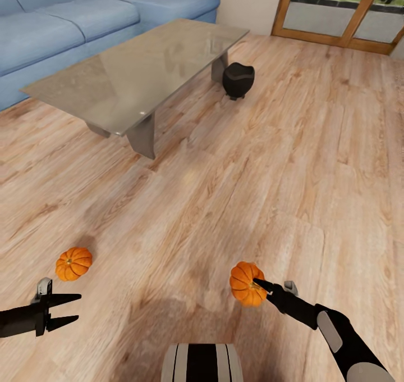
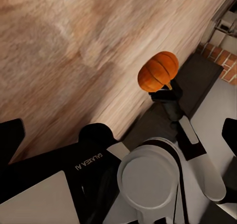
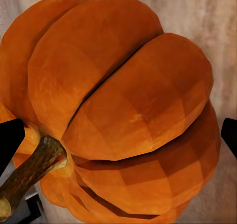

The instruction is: Place each of the two pumpkins and all three candles from the living room inside a cabinet in the living room (use any cabinet), then make sure every cabinet is closed, and position the cauldron so it is next to a table in the living room.

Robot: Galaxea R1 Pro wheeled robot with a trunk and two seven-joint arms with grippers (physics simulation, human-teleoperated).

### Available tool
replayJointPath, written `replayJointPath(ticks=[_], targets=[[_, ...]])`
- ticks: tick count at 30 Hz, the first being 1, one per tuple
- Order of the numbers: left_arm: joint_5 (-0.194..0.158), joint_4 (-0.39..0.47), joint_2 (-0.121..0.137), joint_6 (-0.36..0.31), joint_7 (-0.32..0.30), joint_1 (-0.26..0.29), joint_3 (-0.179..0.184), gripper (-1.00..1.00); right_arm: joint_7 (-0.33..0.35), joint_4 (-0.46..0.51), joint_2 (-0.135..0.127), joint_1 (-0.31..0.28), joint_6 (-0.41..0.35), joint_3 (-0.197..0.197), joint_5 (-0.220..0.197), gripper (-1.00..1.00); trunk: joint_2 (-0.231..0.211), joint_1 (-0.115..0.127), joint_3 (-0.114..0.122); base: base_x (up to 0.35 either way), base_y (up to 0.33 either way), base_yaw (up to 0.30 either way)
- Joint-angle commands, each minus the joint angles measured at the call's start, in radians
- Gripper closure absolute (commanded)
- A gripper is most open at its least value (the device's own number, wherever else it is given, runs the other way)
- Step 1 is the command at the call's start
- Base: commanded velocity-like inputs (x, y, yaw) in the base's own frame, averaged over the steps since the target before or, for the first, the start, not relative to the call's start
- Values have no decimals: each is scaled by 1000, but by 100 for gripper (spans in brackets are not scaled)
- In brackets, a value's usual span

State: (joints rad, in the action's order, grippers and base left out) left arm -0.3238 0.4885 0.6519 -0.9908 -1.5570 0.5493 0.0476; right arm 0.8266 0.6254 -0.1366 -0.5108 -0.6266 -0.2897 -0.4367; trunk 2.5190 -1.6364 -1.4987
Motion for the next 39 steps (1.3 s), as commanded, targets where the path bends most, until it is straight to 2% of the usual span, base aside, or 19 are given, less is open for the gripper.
replayJointPath(ticks=[1, 9, 14, 27, 34, 39], targets=[[0, 0, 0, 0, 0, 0, 0, -100, -1, 0, 0, 0, 0, 0, 1, 100, 0, 0, 4, 0, 0, 0], [0, 0, 0, 0, 0, 0, 0, -100, -3, 0, 1, 0, -1, 1, 1, 100, -2, 4, 35, -5, 0, 0], [0, -1, 0, 0, 0, 0, 0, -100, -3, 0, 2, 0, 0, 3, 1, 100, -3, 6, 54, -193, 80, 47], [0, -1, 0, 0, -1, 0, 0, -100, 2, 0, 2, 0, 1, 3, 1, 100, -6, 12, 102, -29, 15, 241], [0, -1, 0, 0, 0, 0, 0, -100, 3, 2, 2, 0, 1, 6, 1, 100, -8, 15, 129, 0, 0, 29], [0, -1, 0, 1, 0, 0, 0, -100, 1, 58, 2, 1, -5, 12, 1, 100, -9, 17, 148, 0, 0, 0]])
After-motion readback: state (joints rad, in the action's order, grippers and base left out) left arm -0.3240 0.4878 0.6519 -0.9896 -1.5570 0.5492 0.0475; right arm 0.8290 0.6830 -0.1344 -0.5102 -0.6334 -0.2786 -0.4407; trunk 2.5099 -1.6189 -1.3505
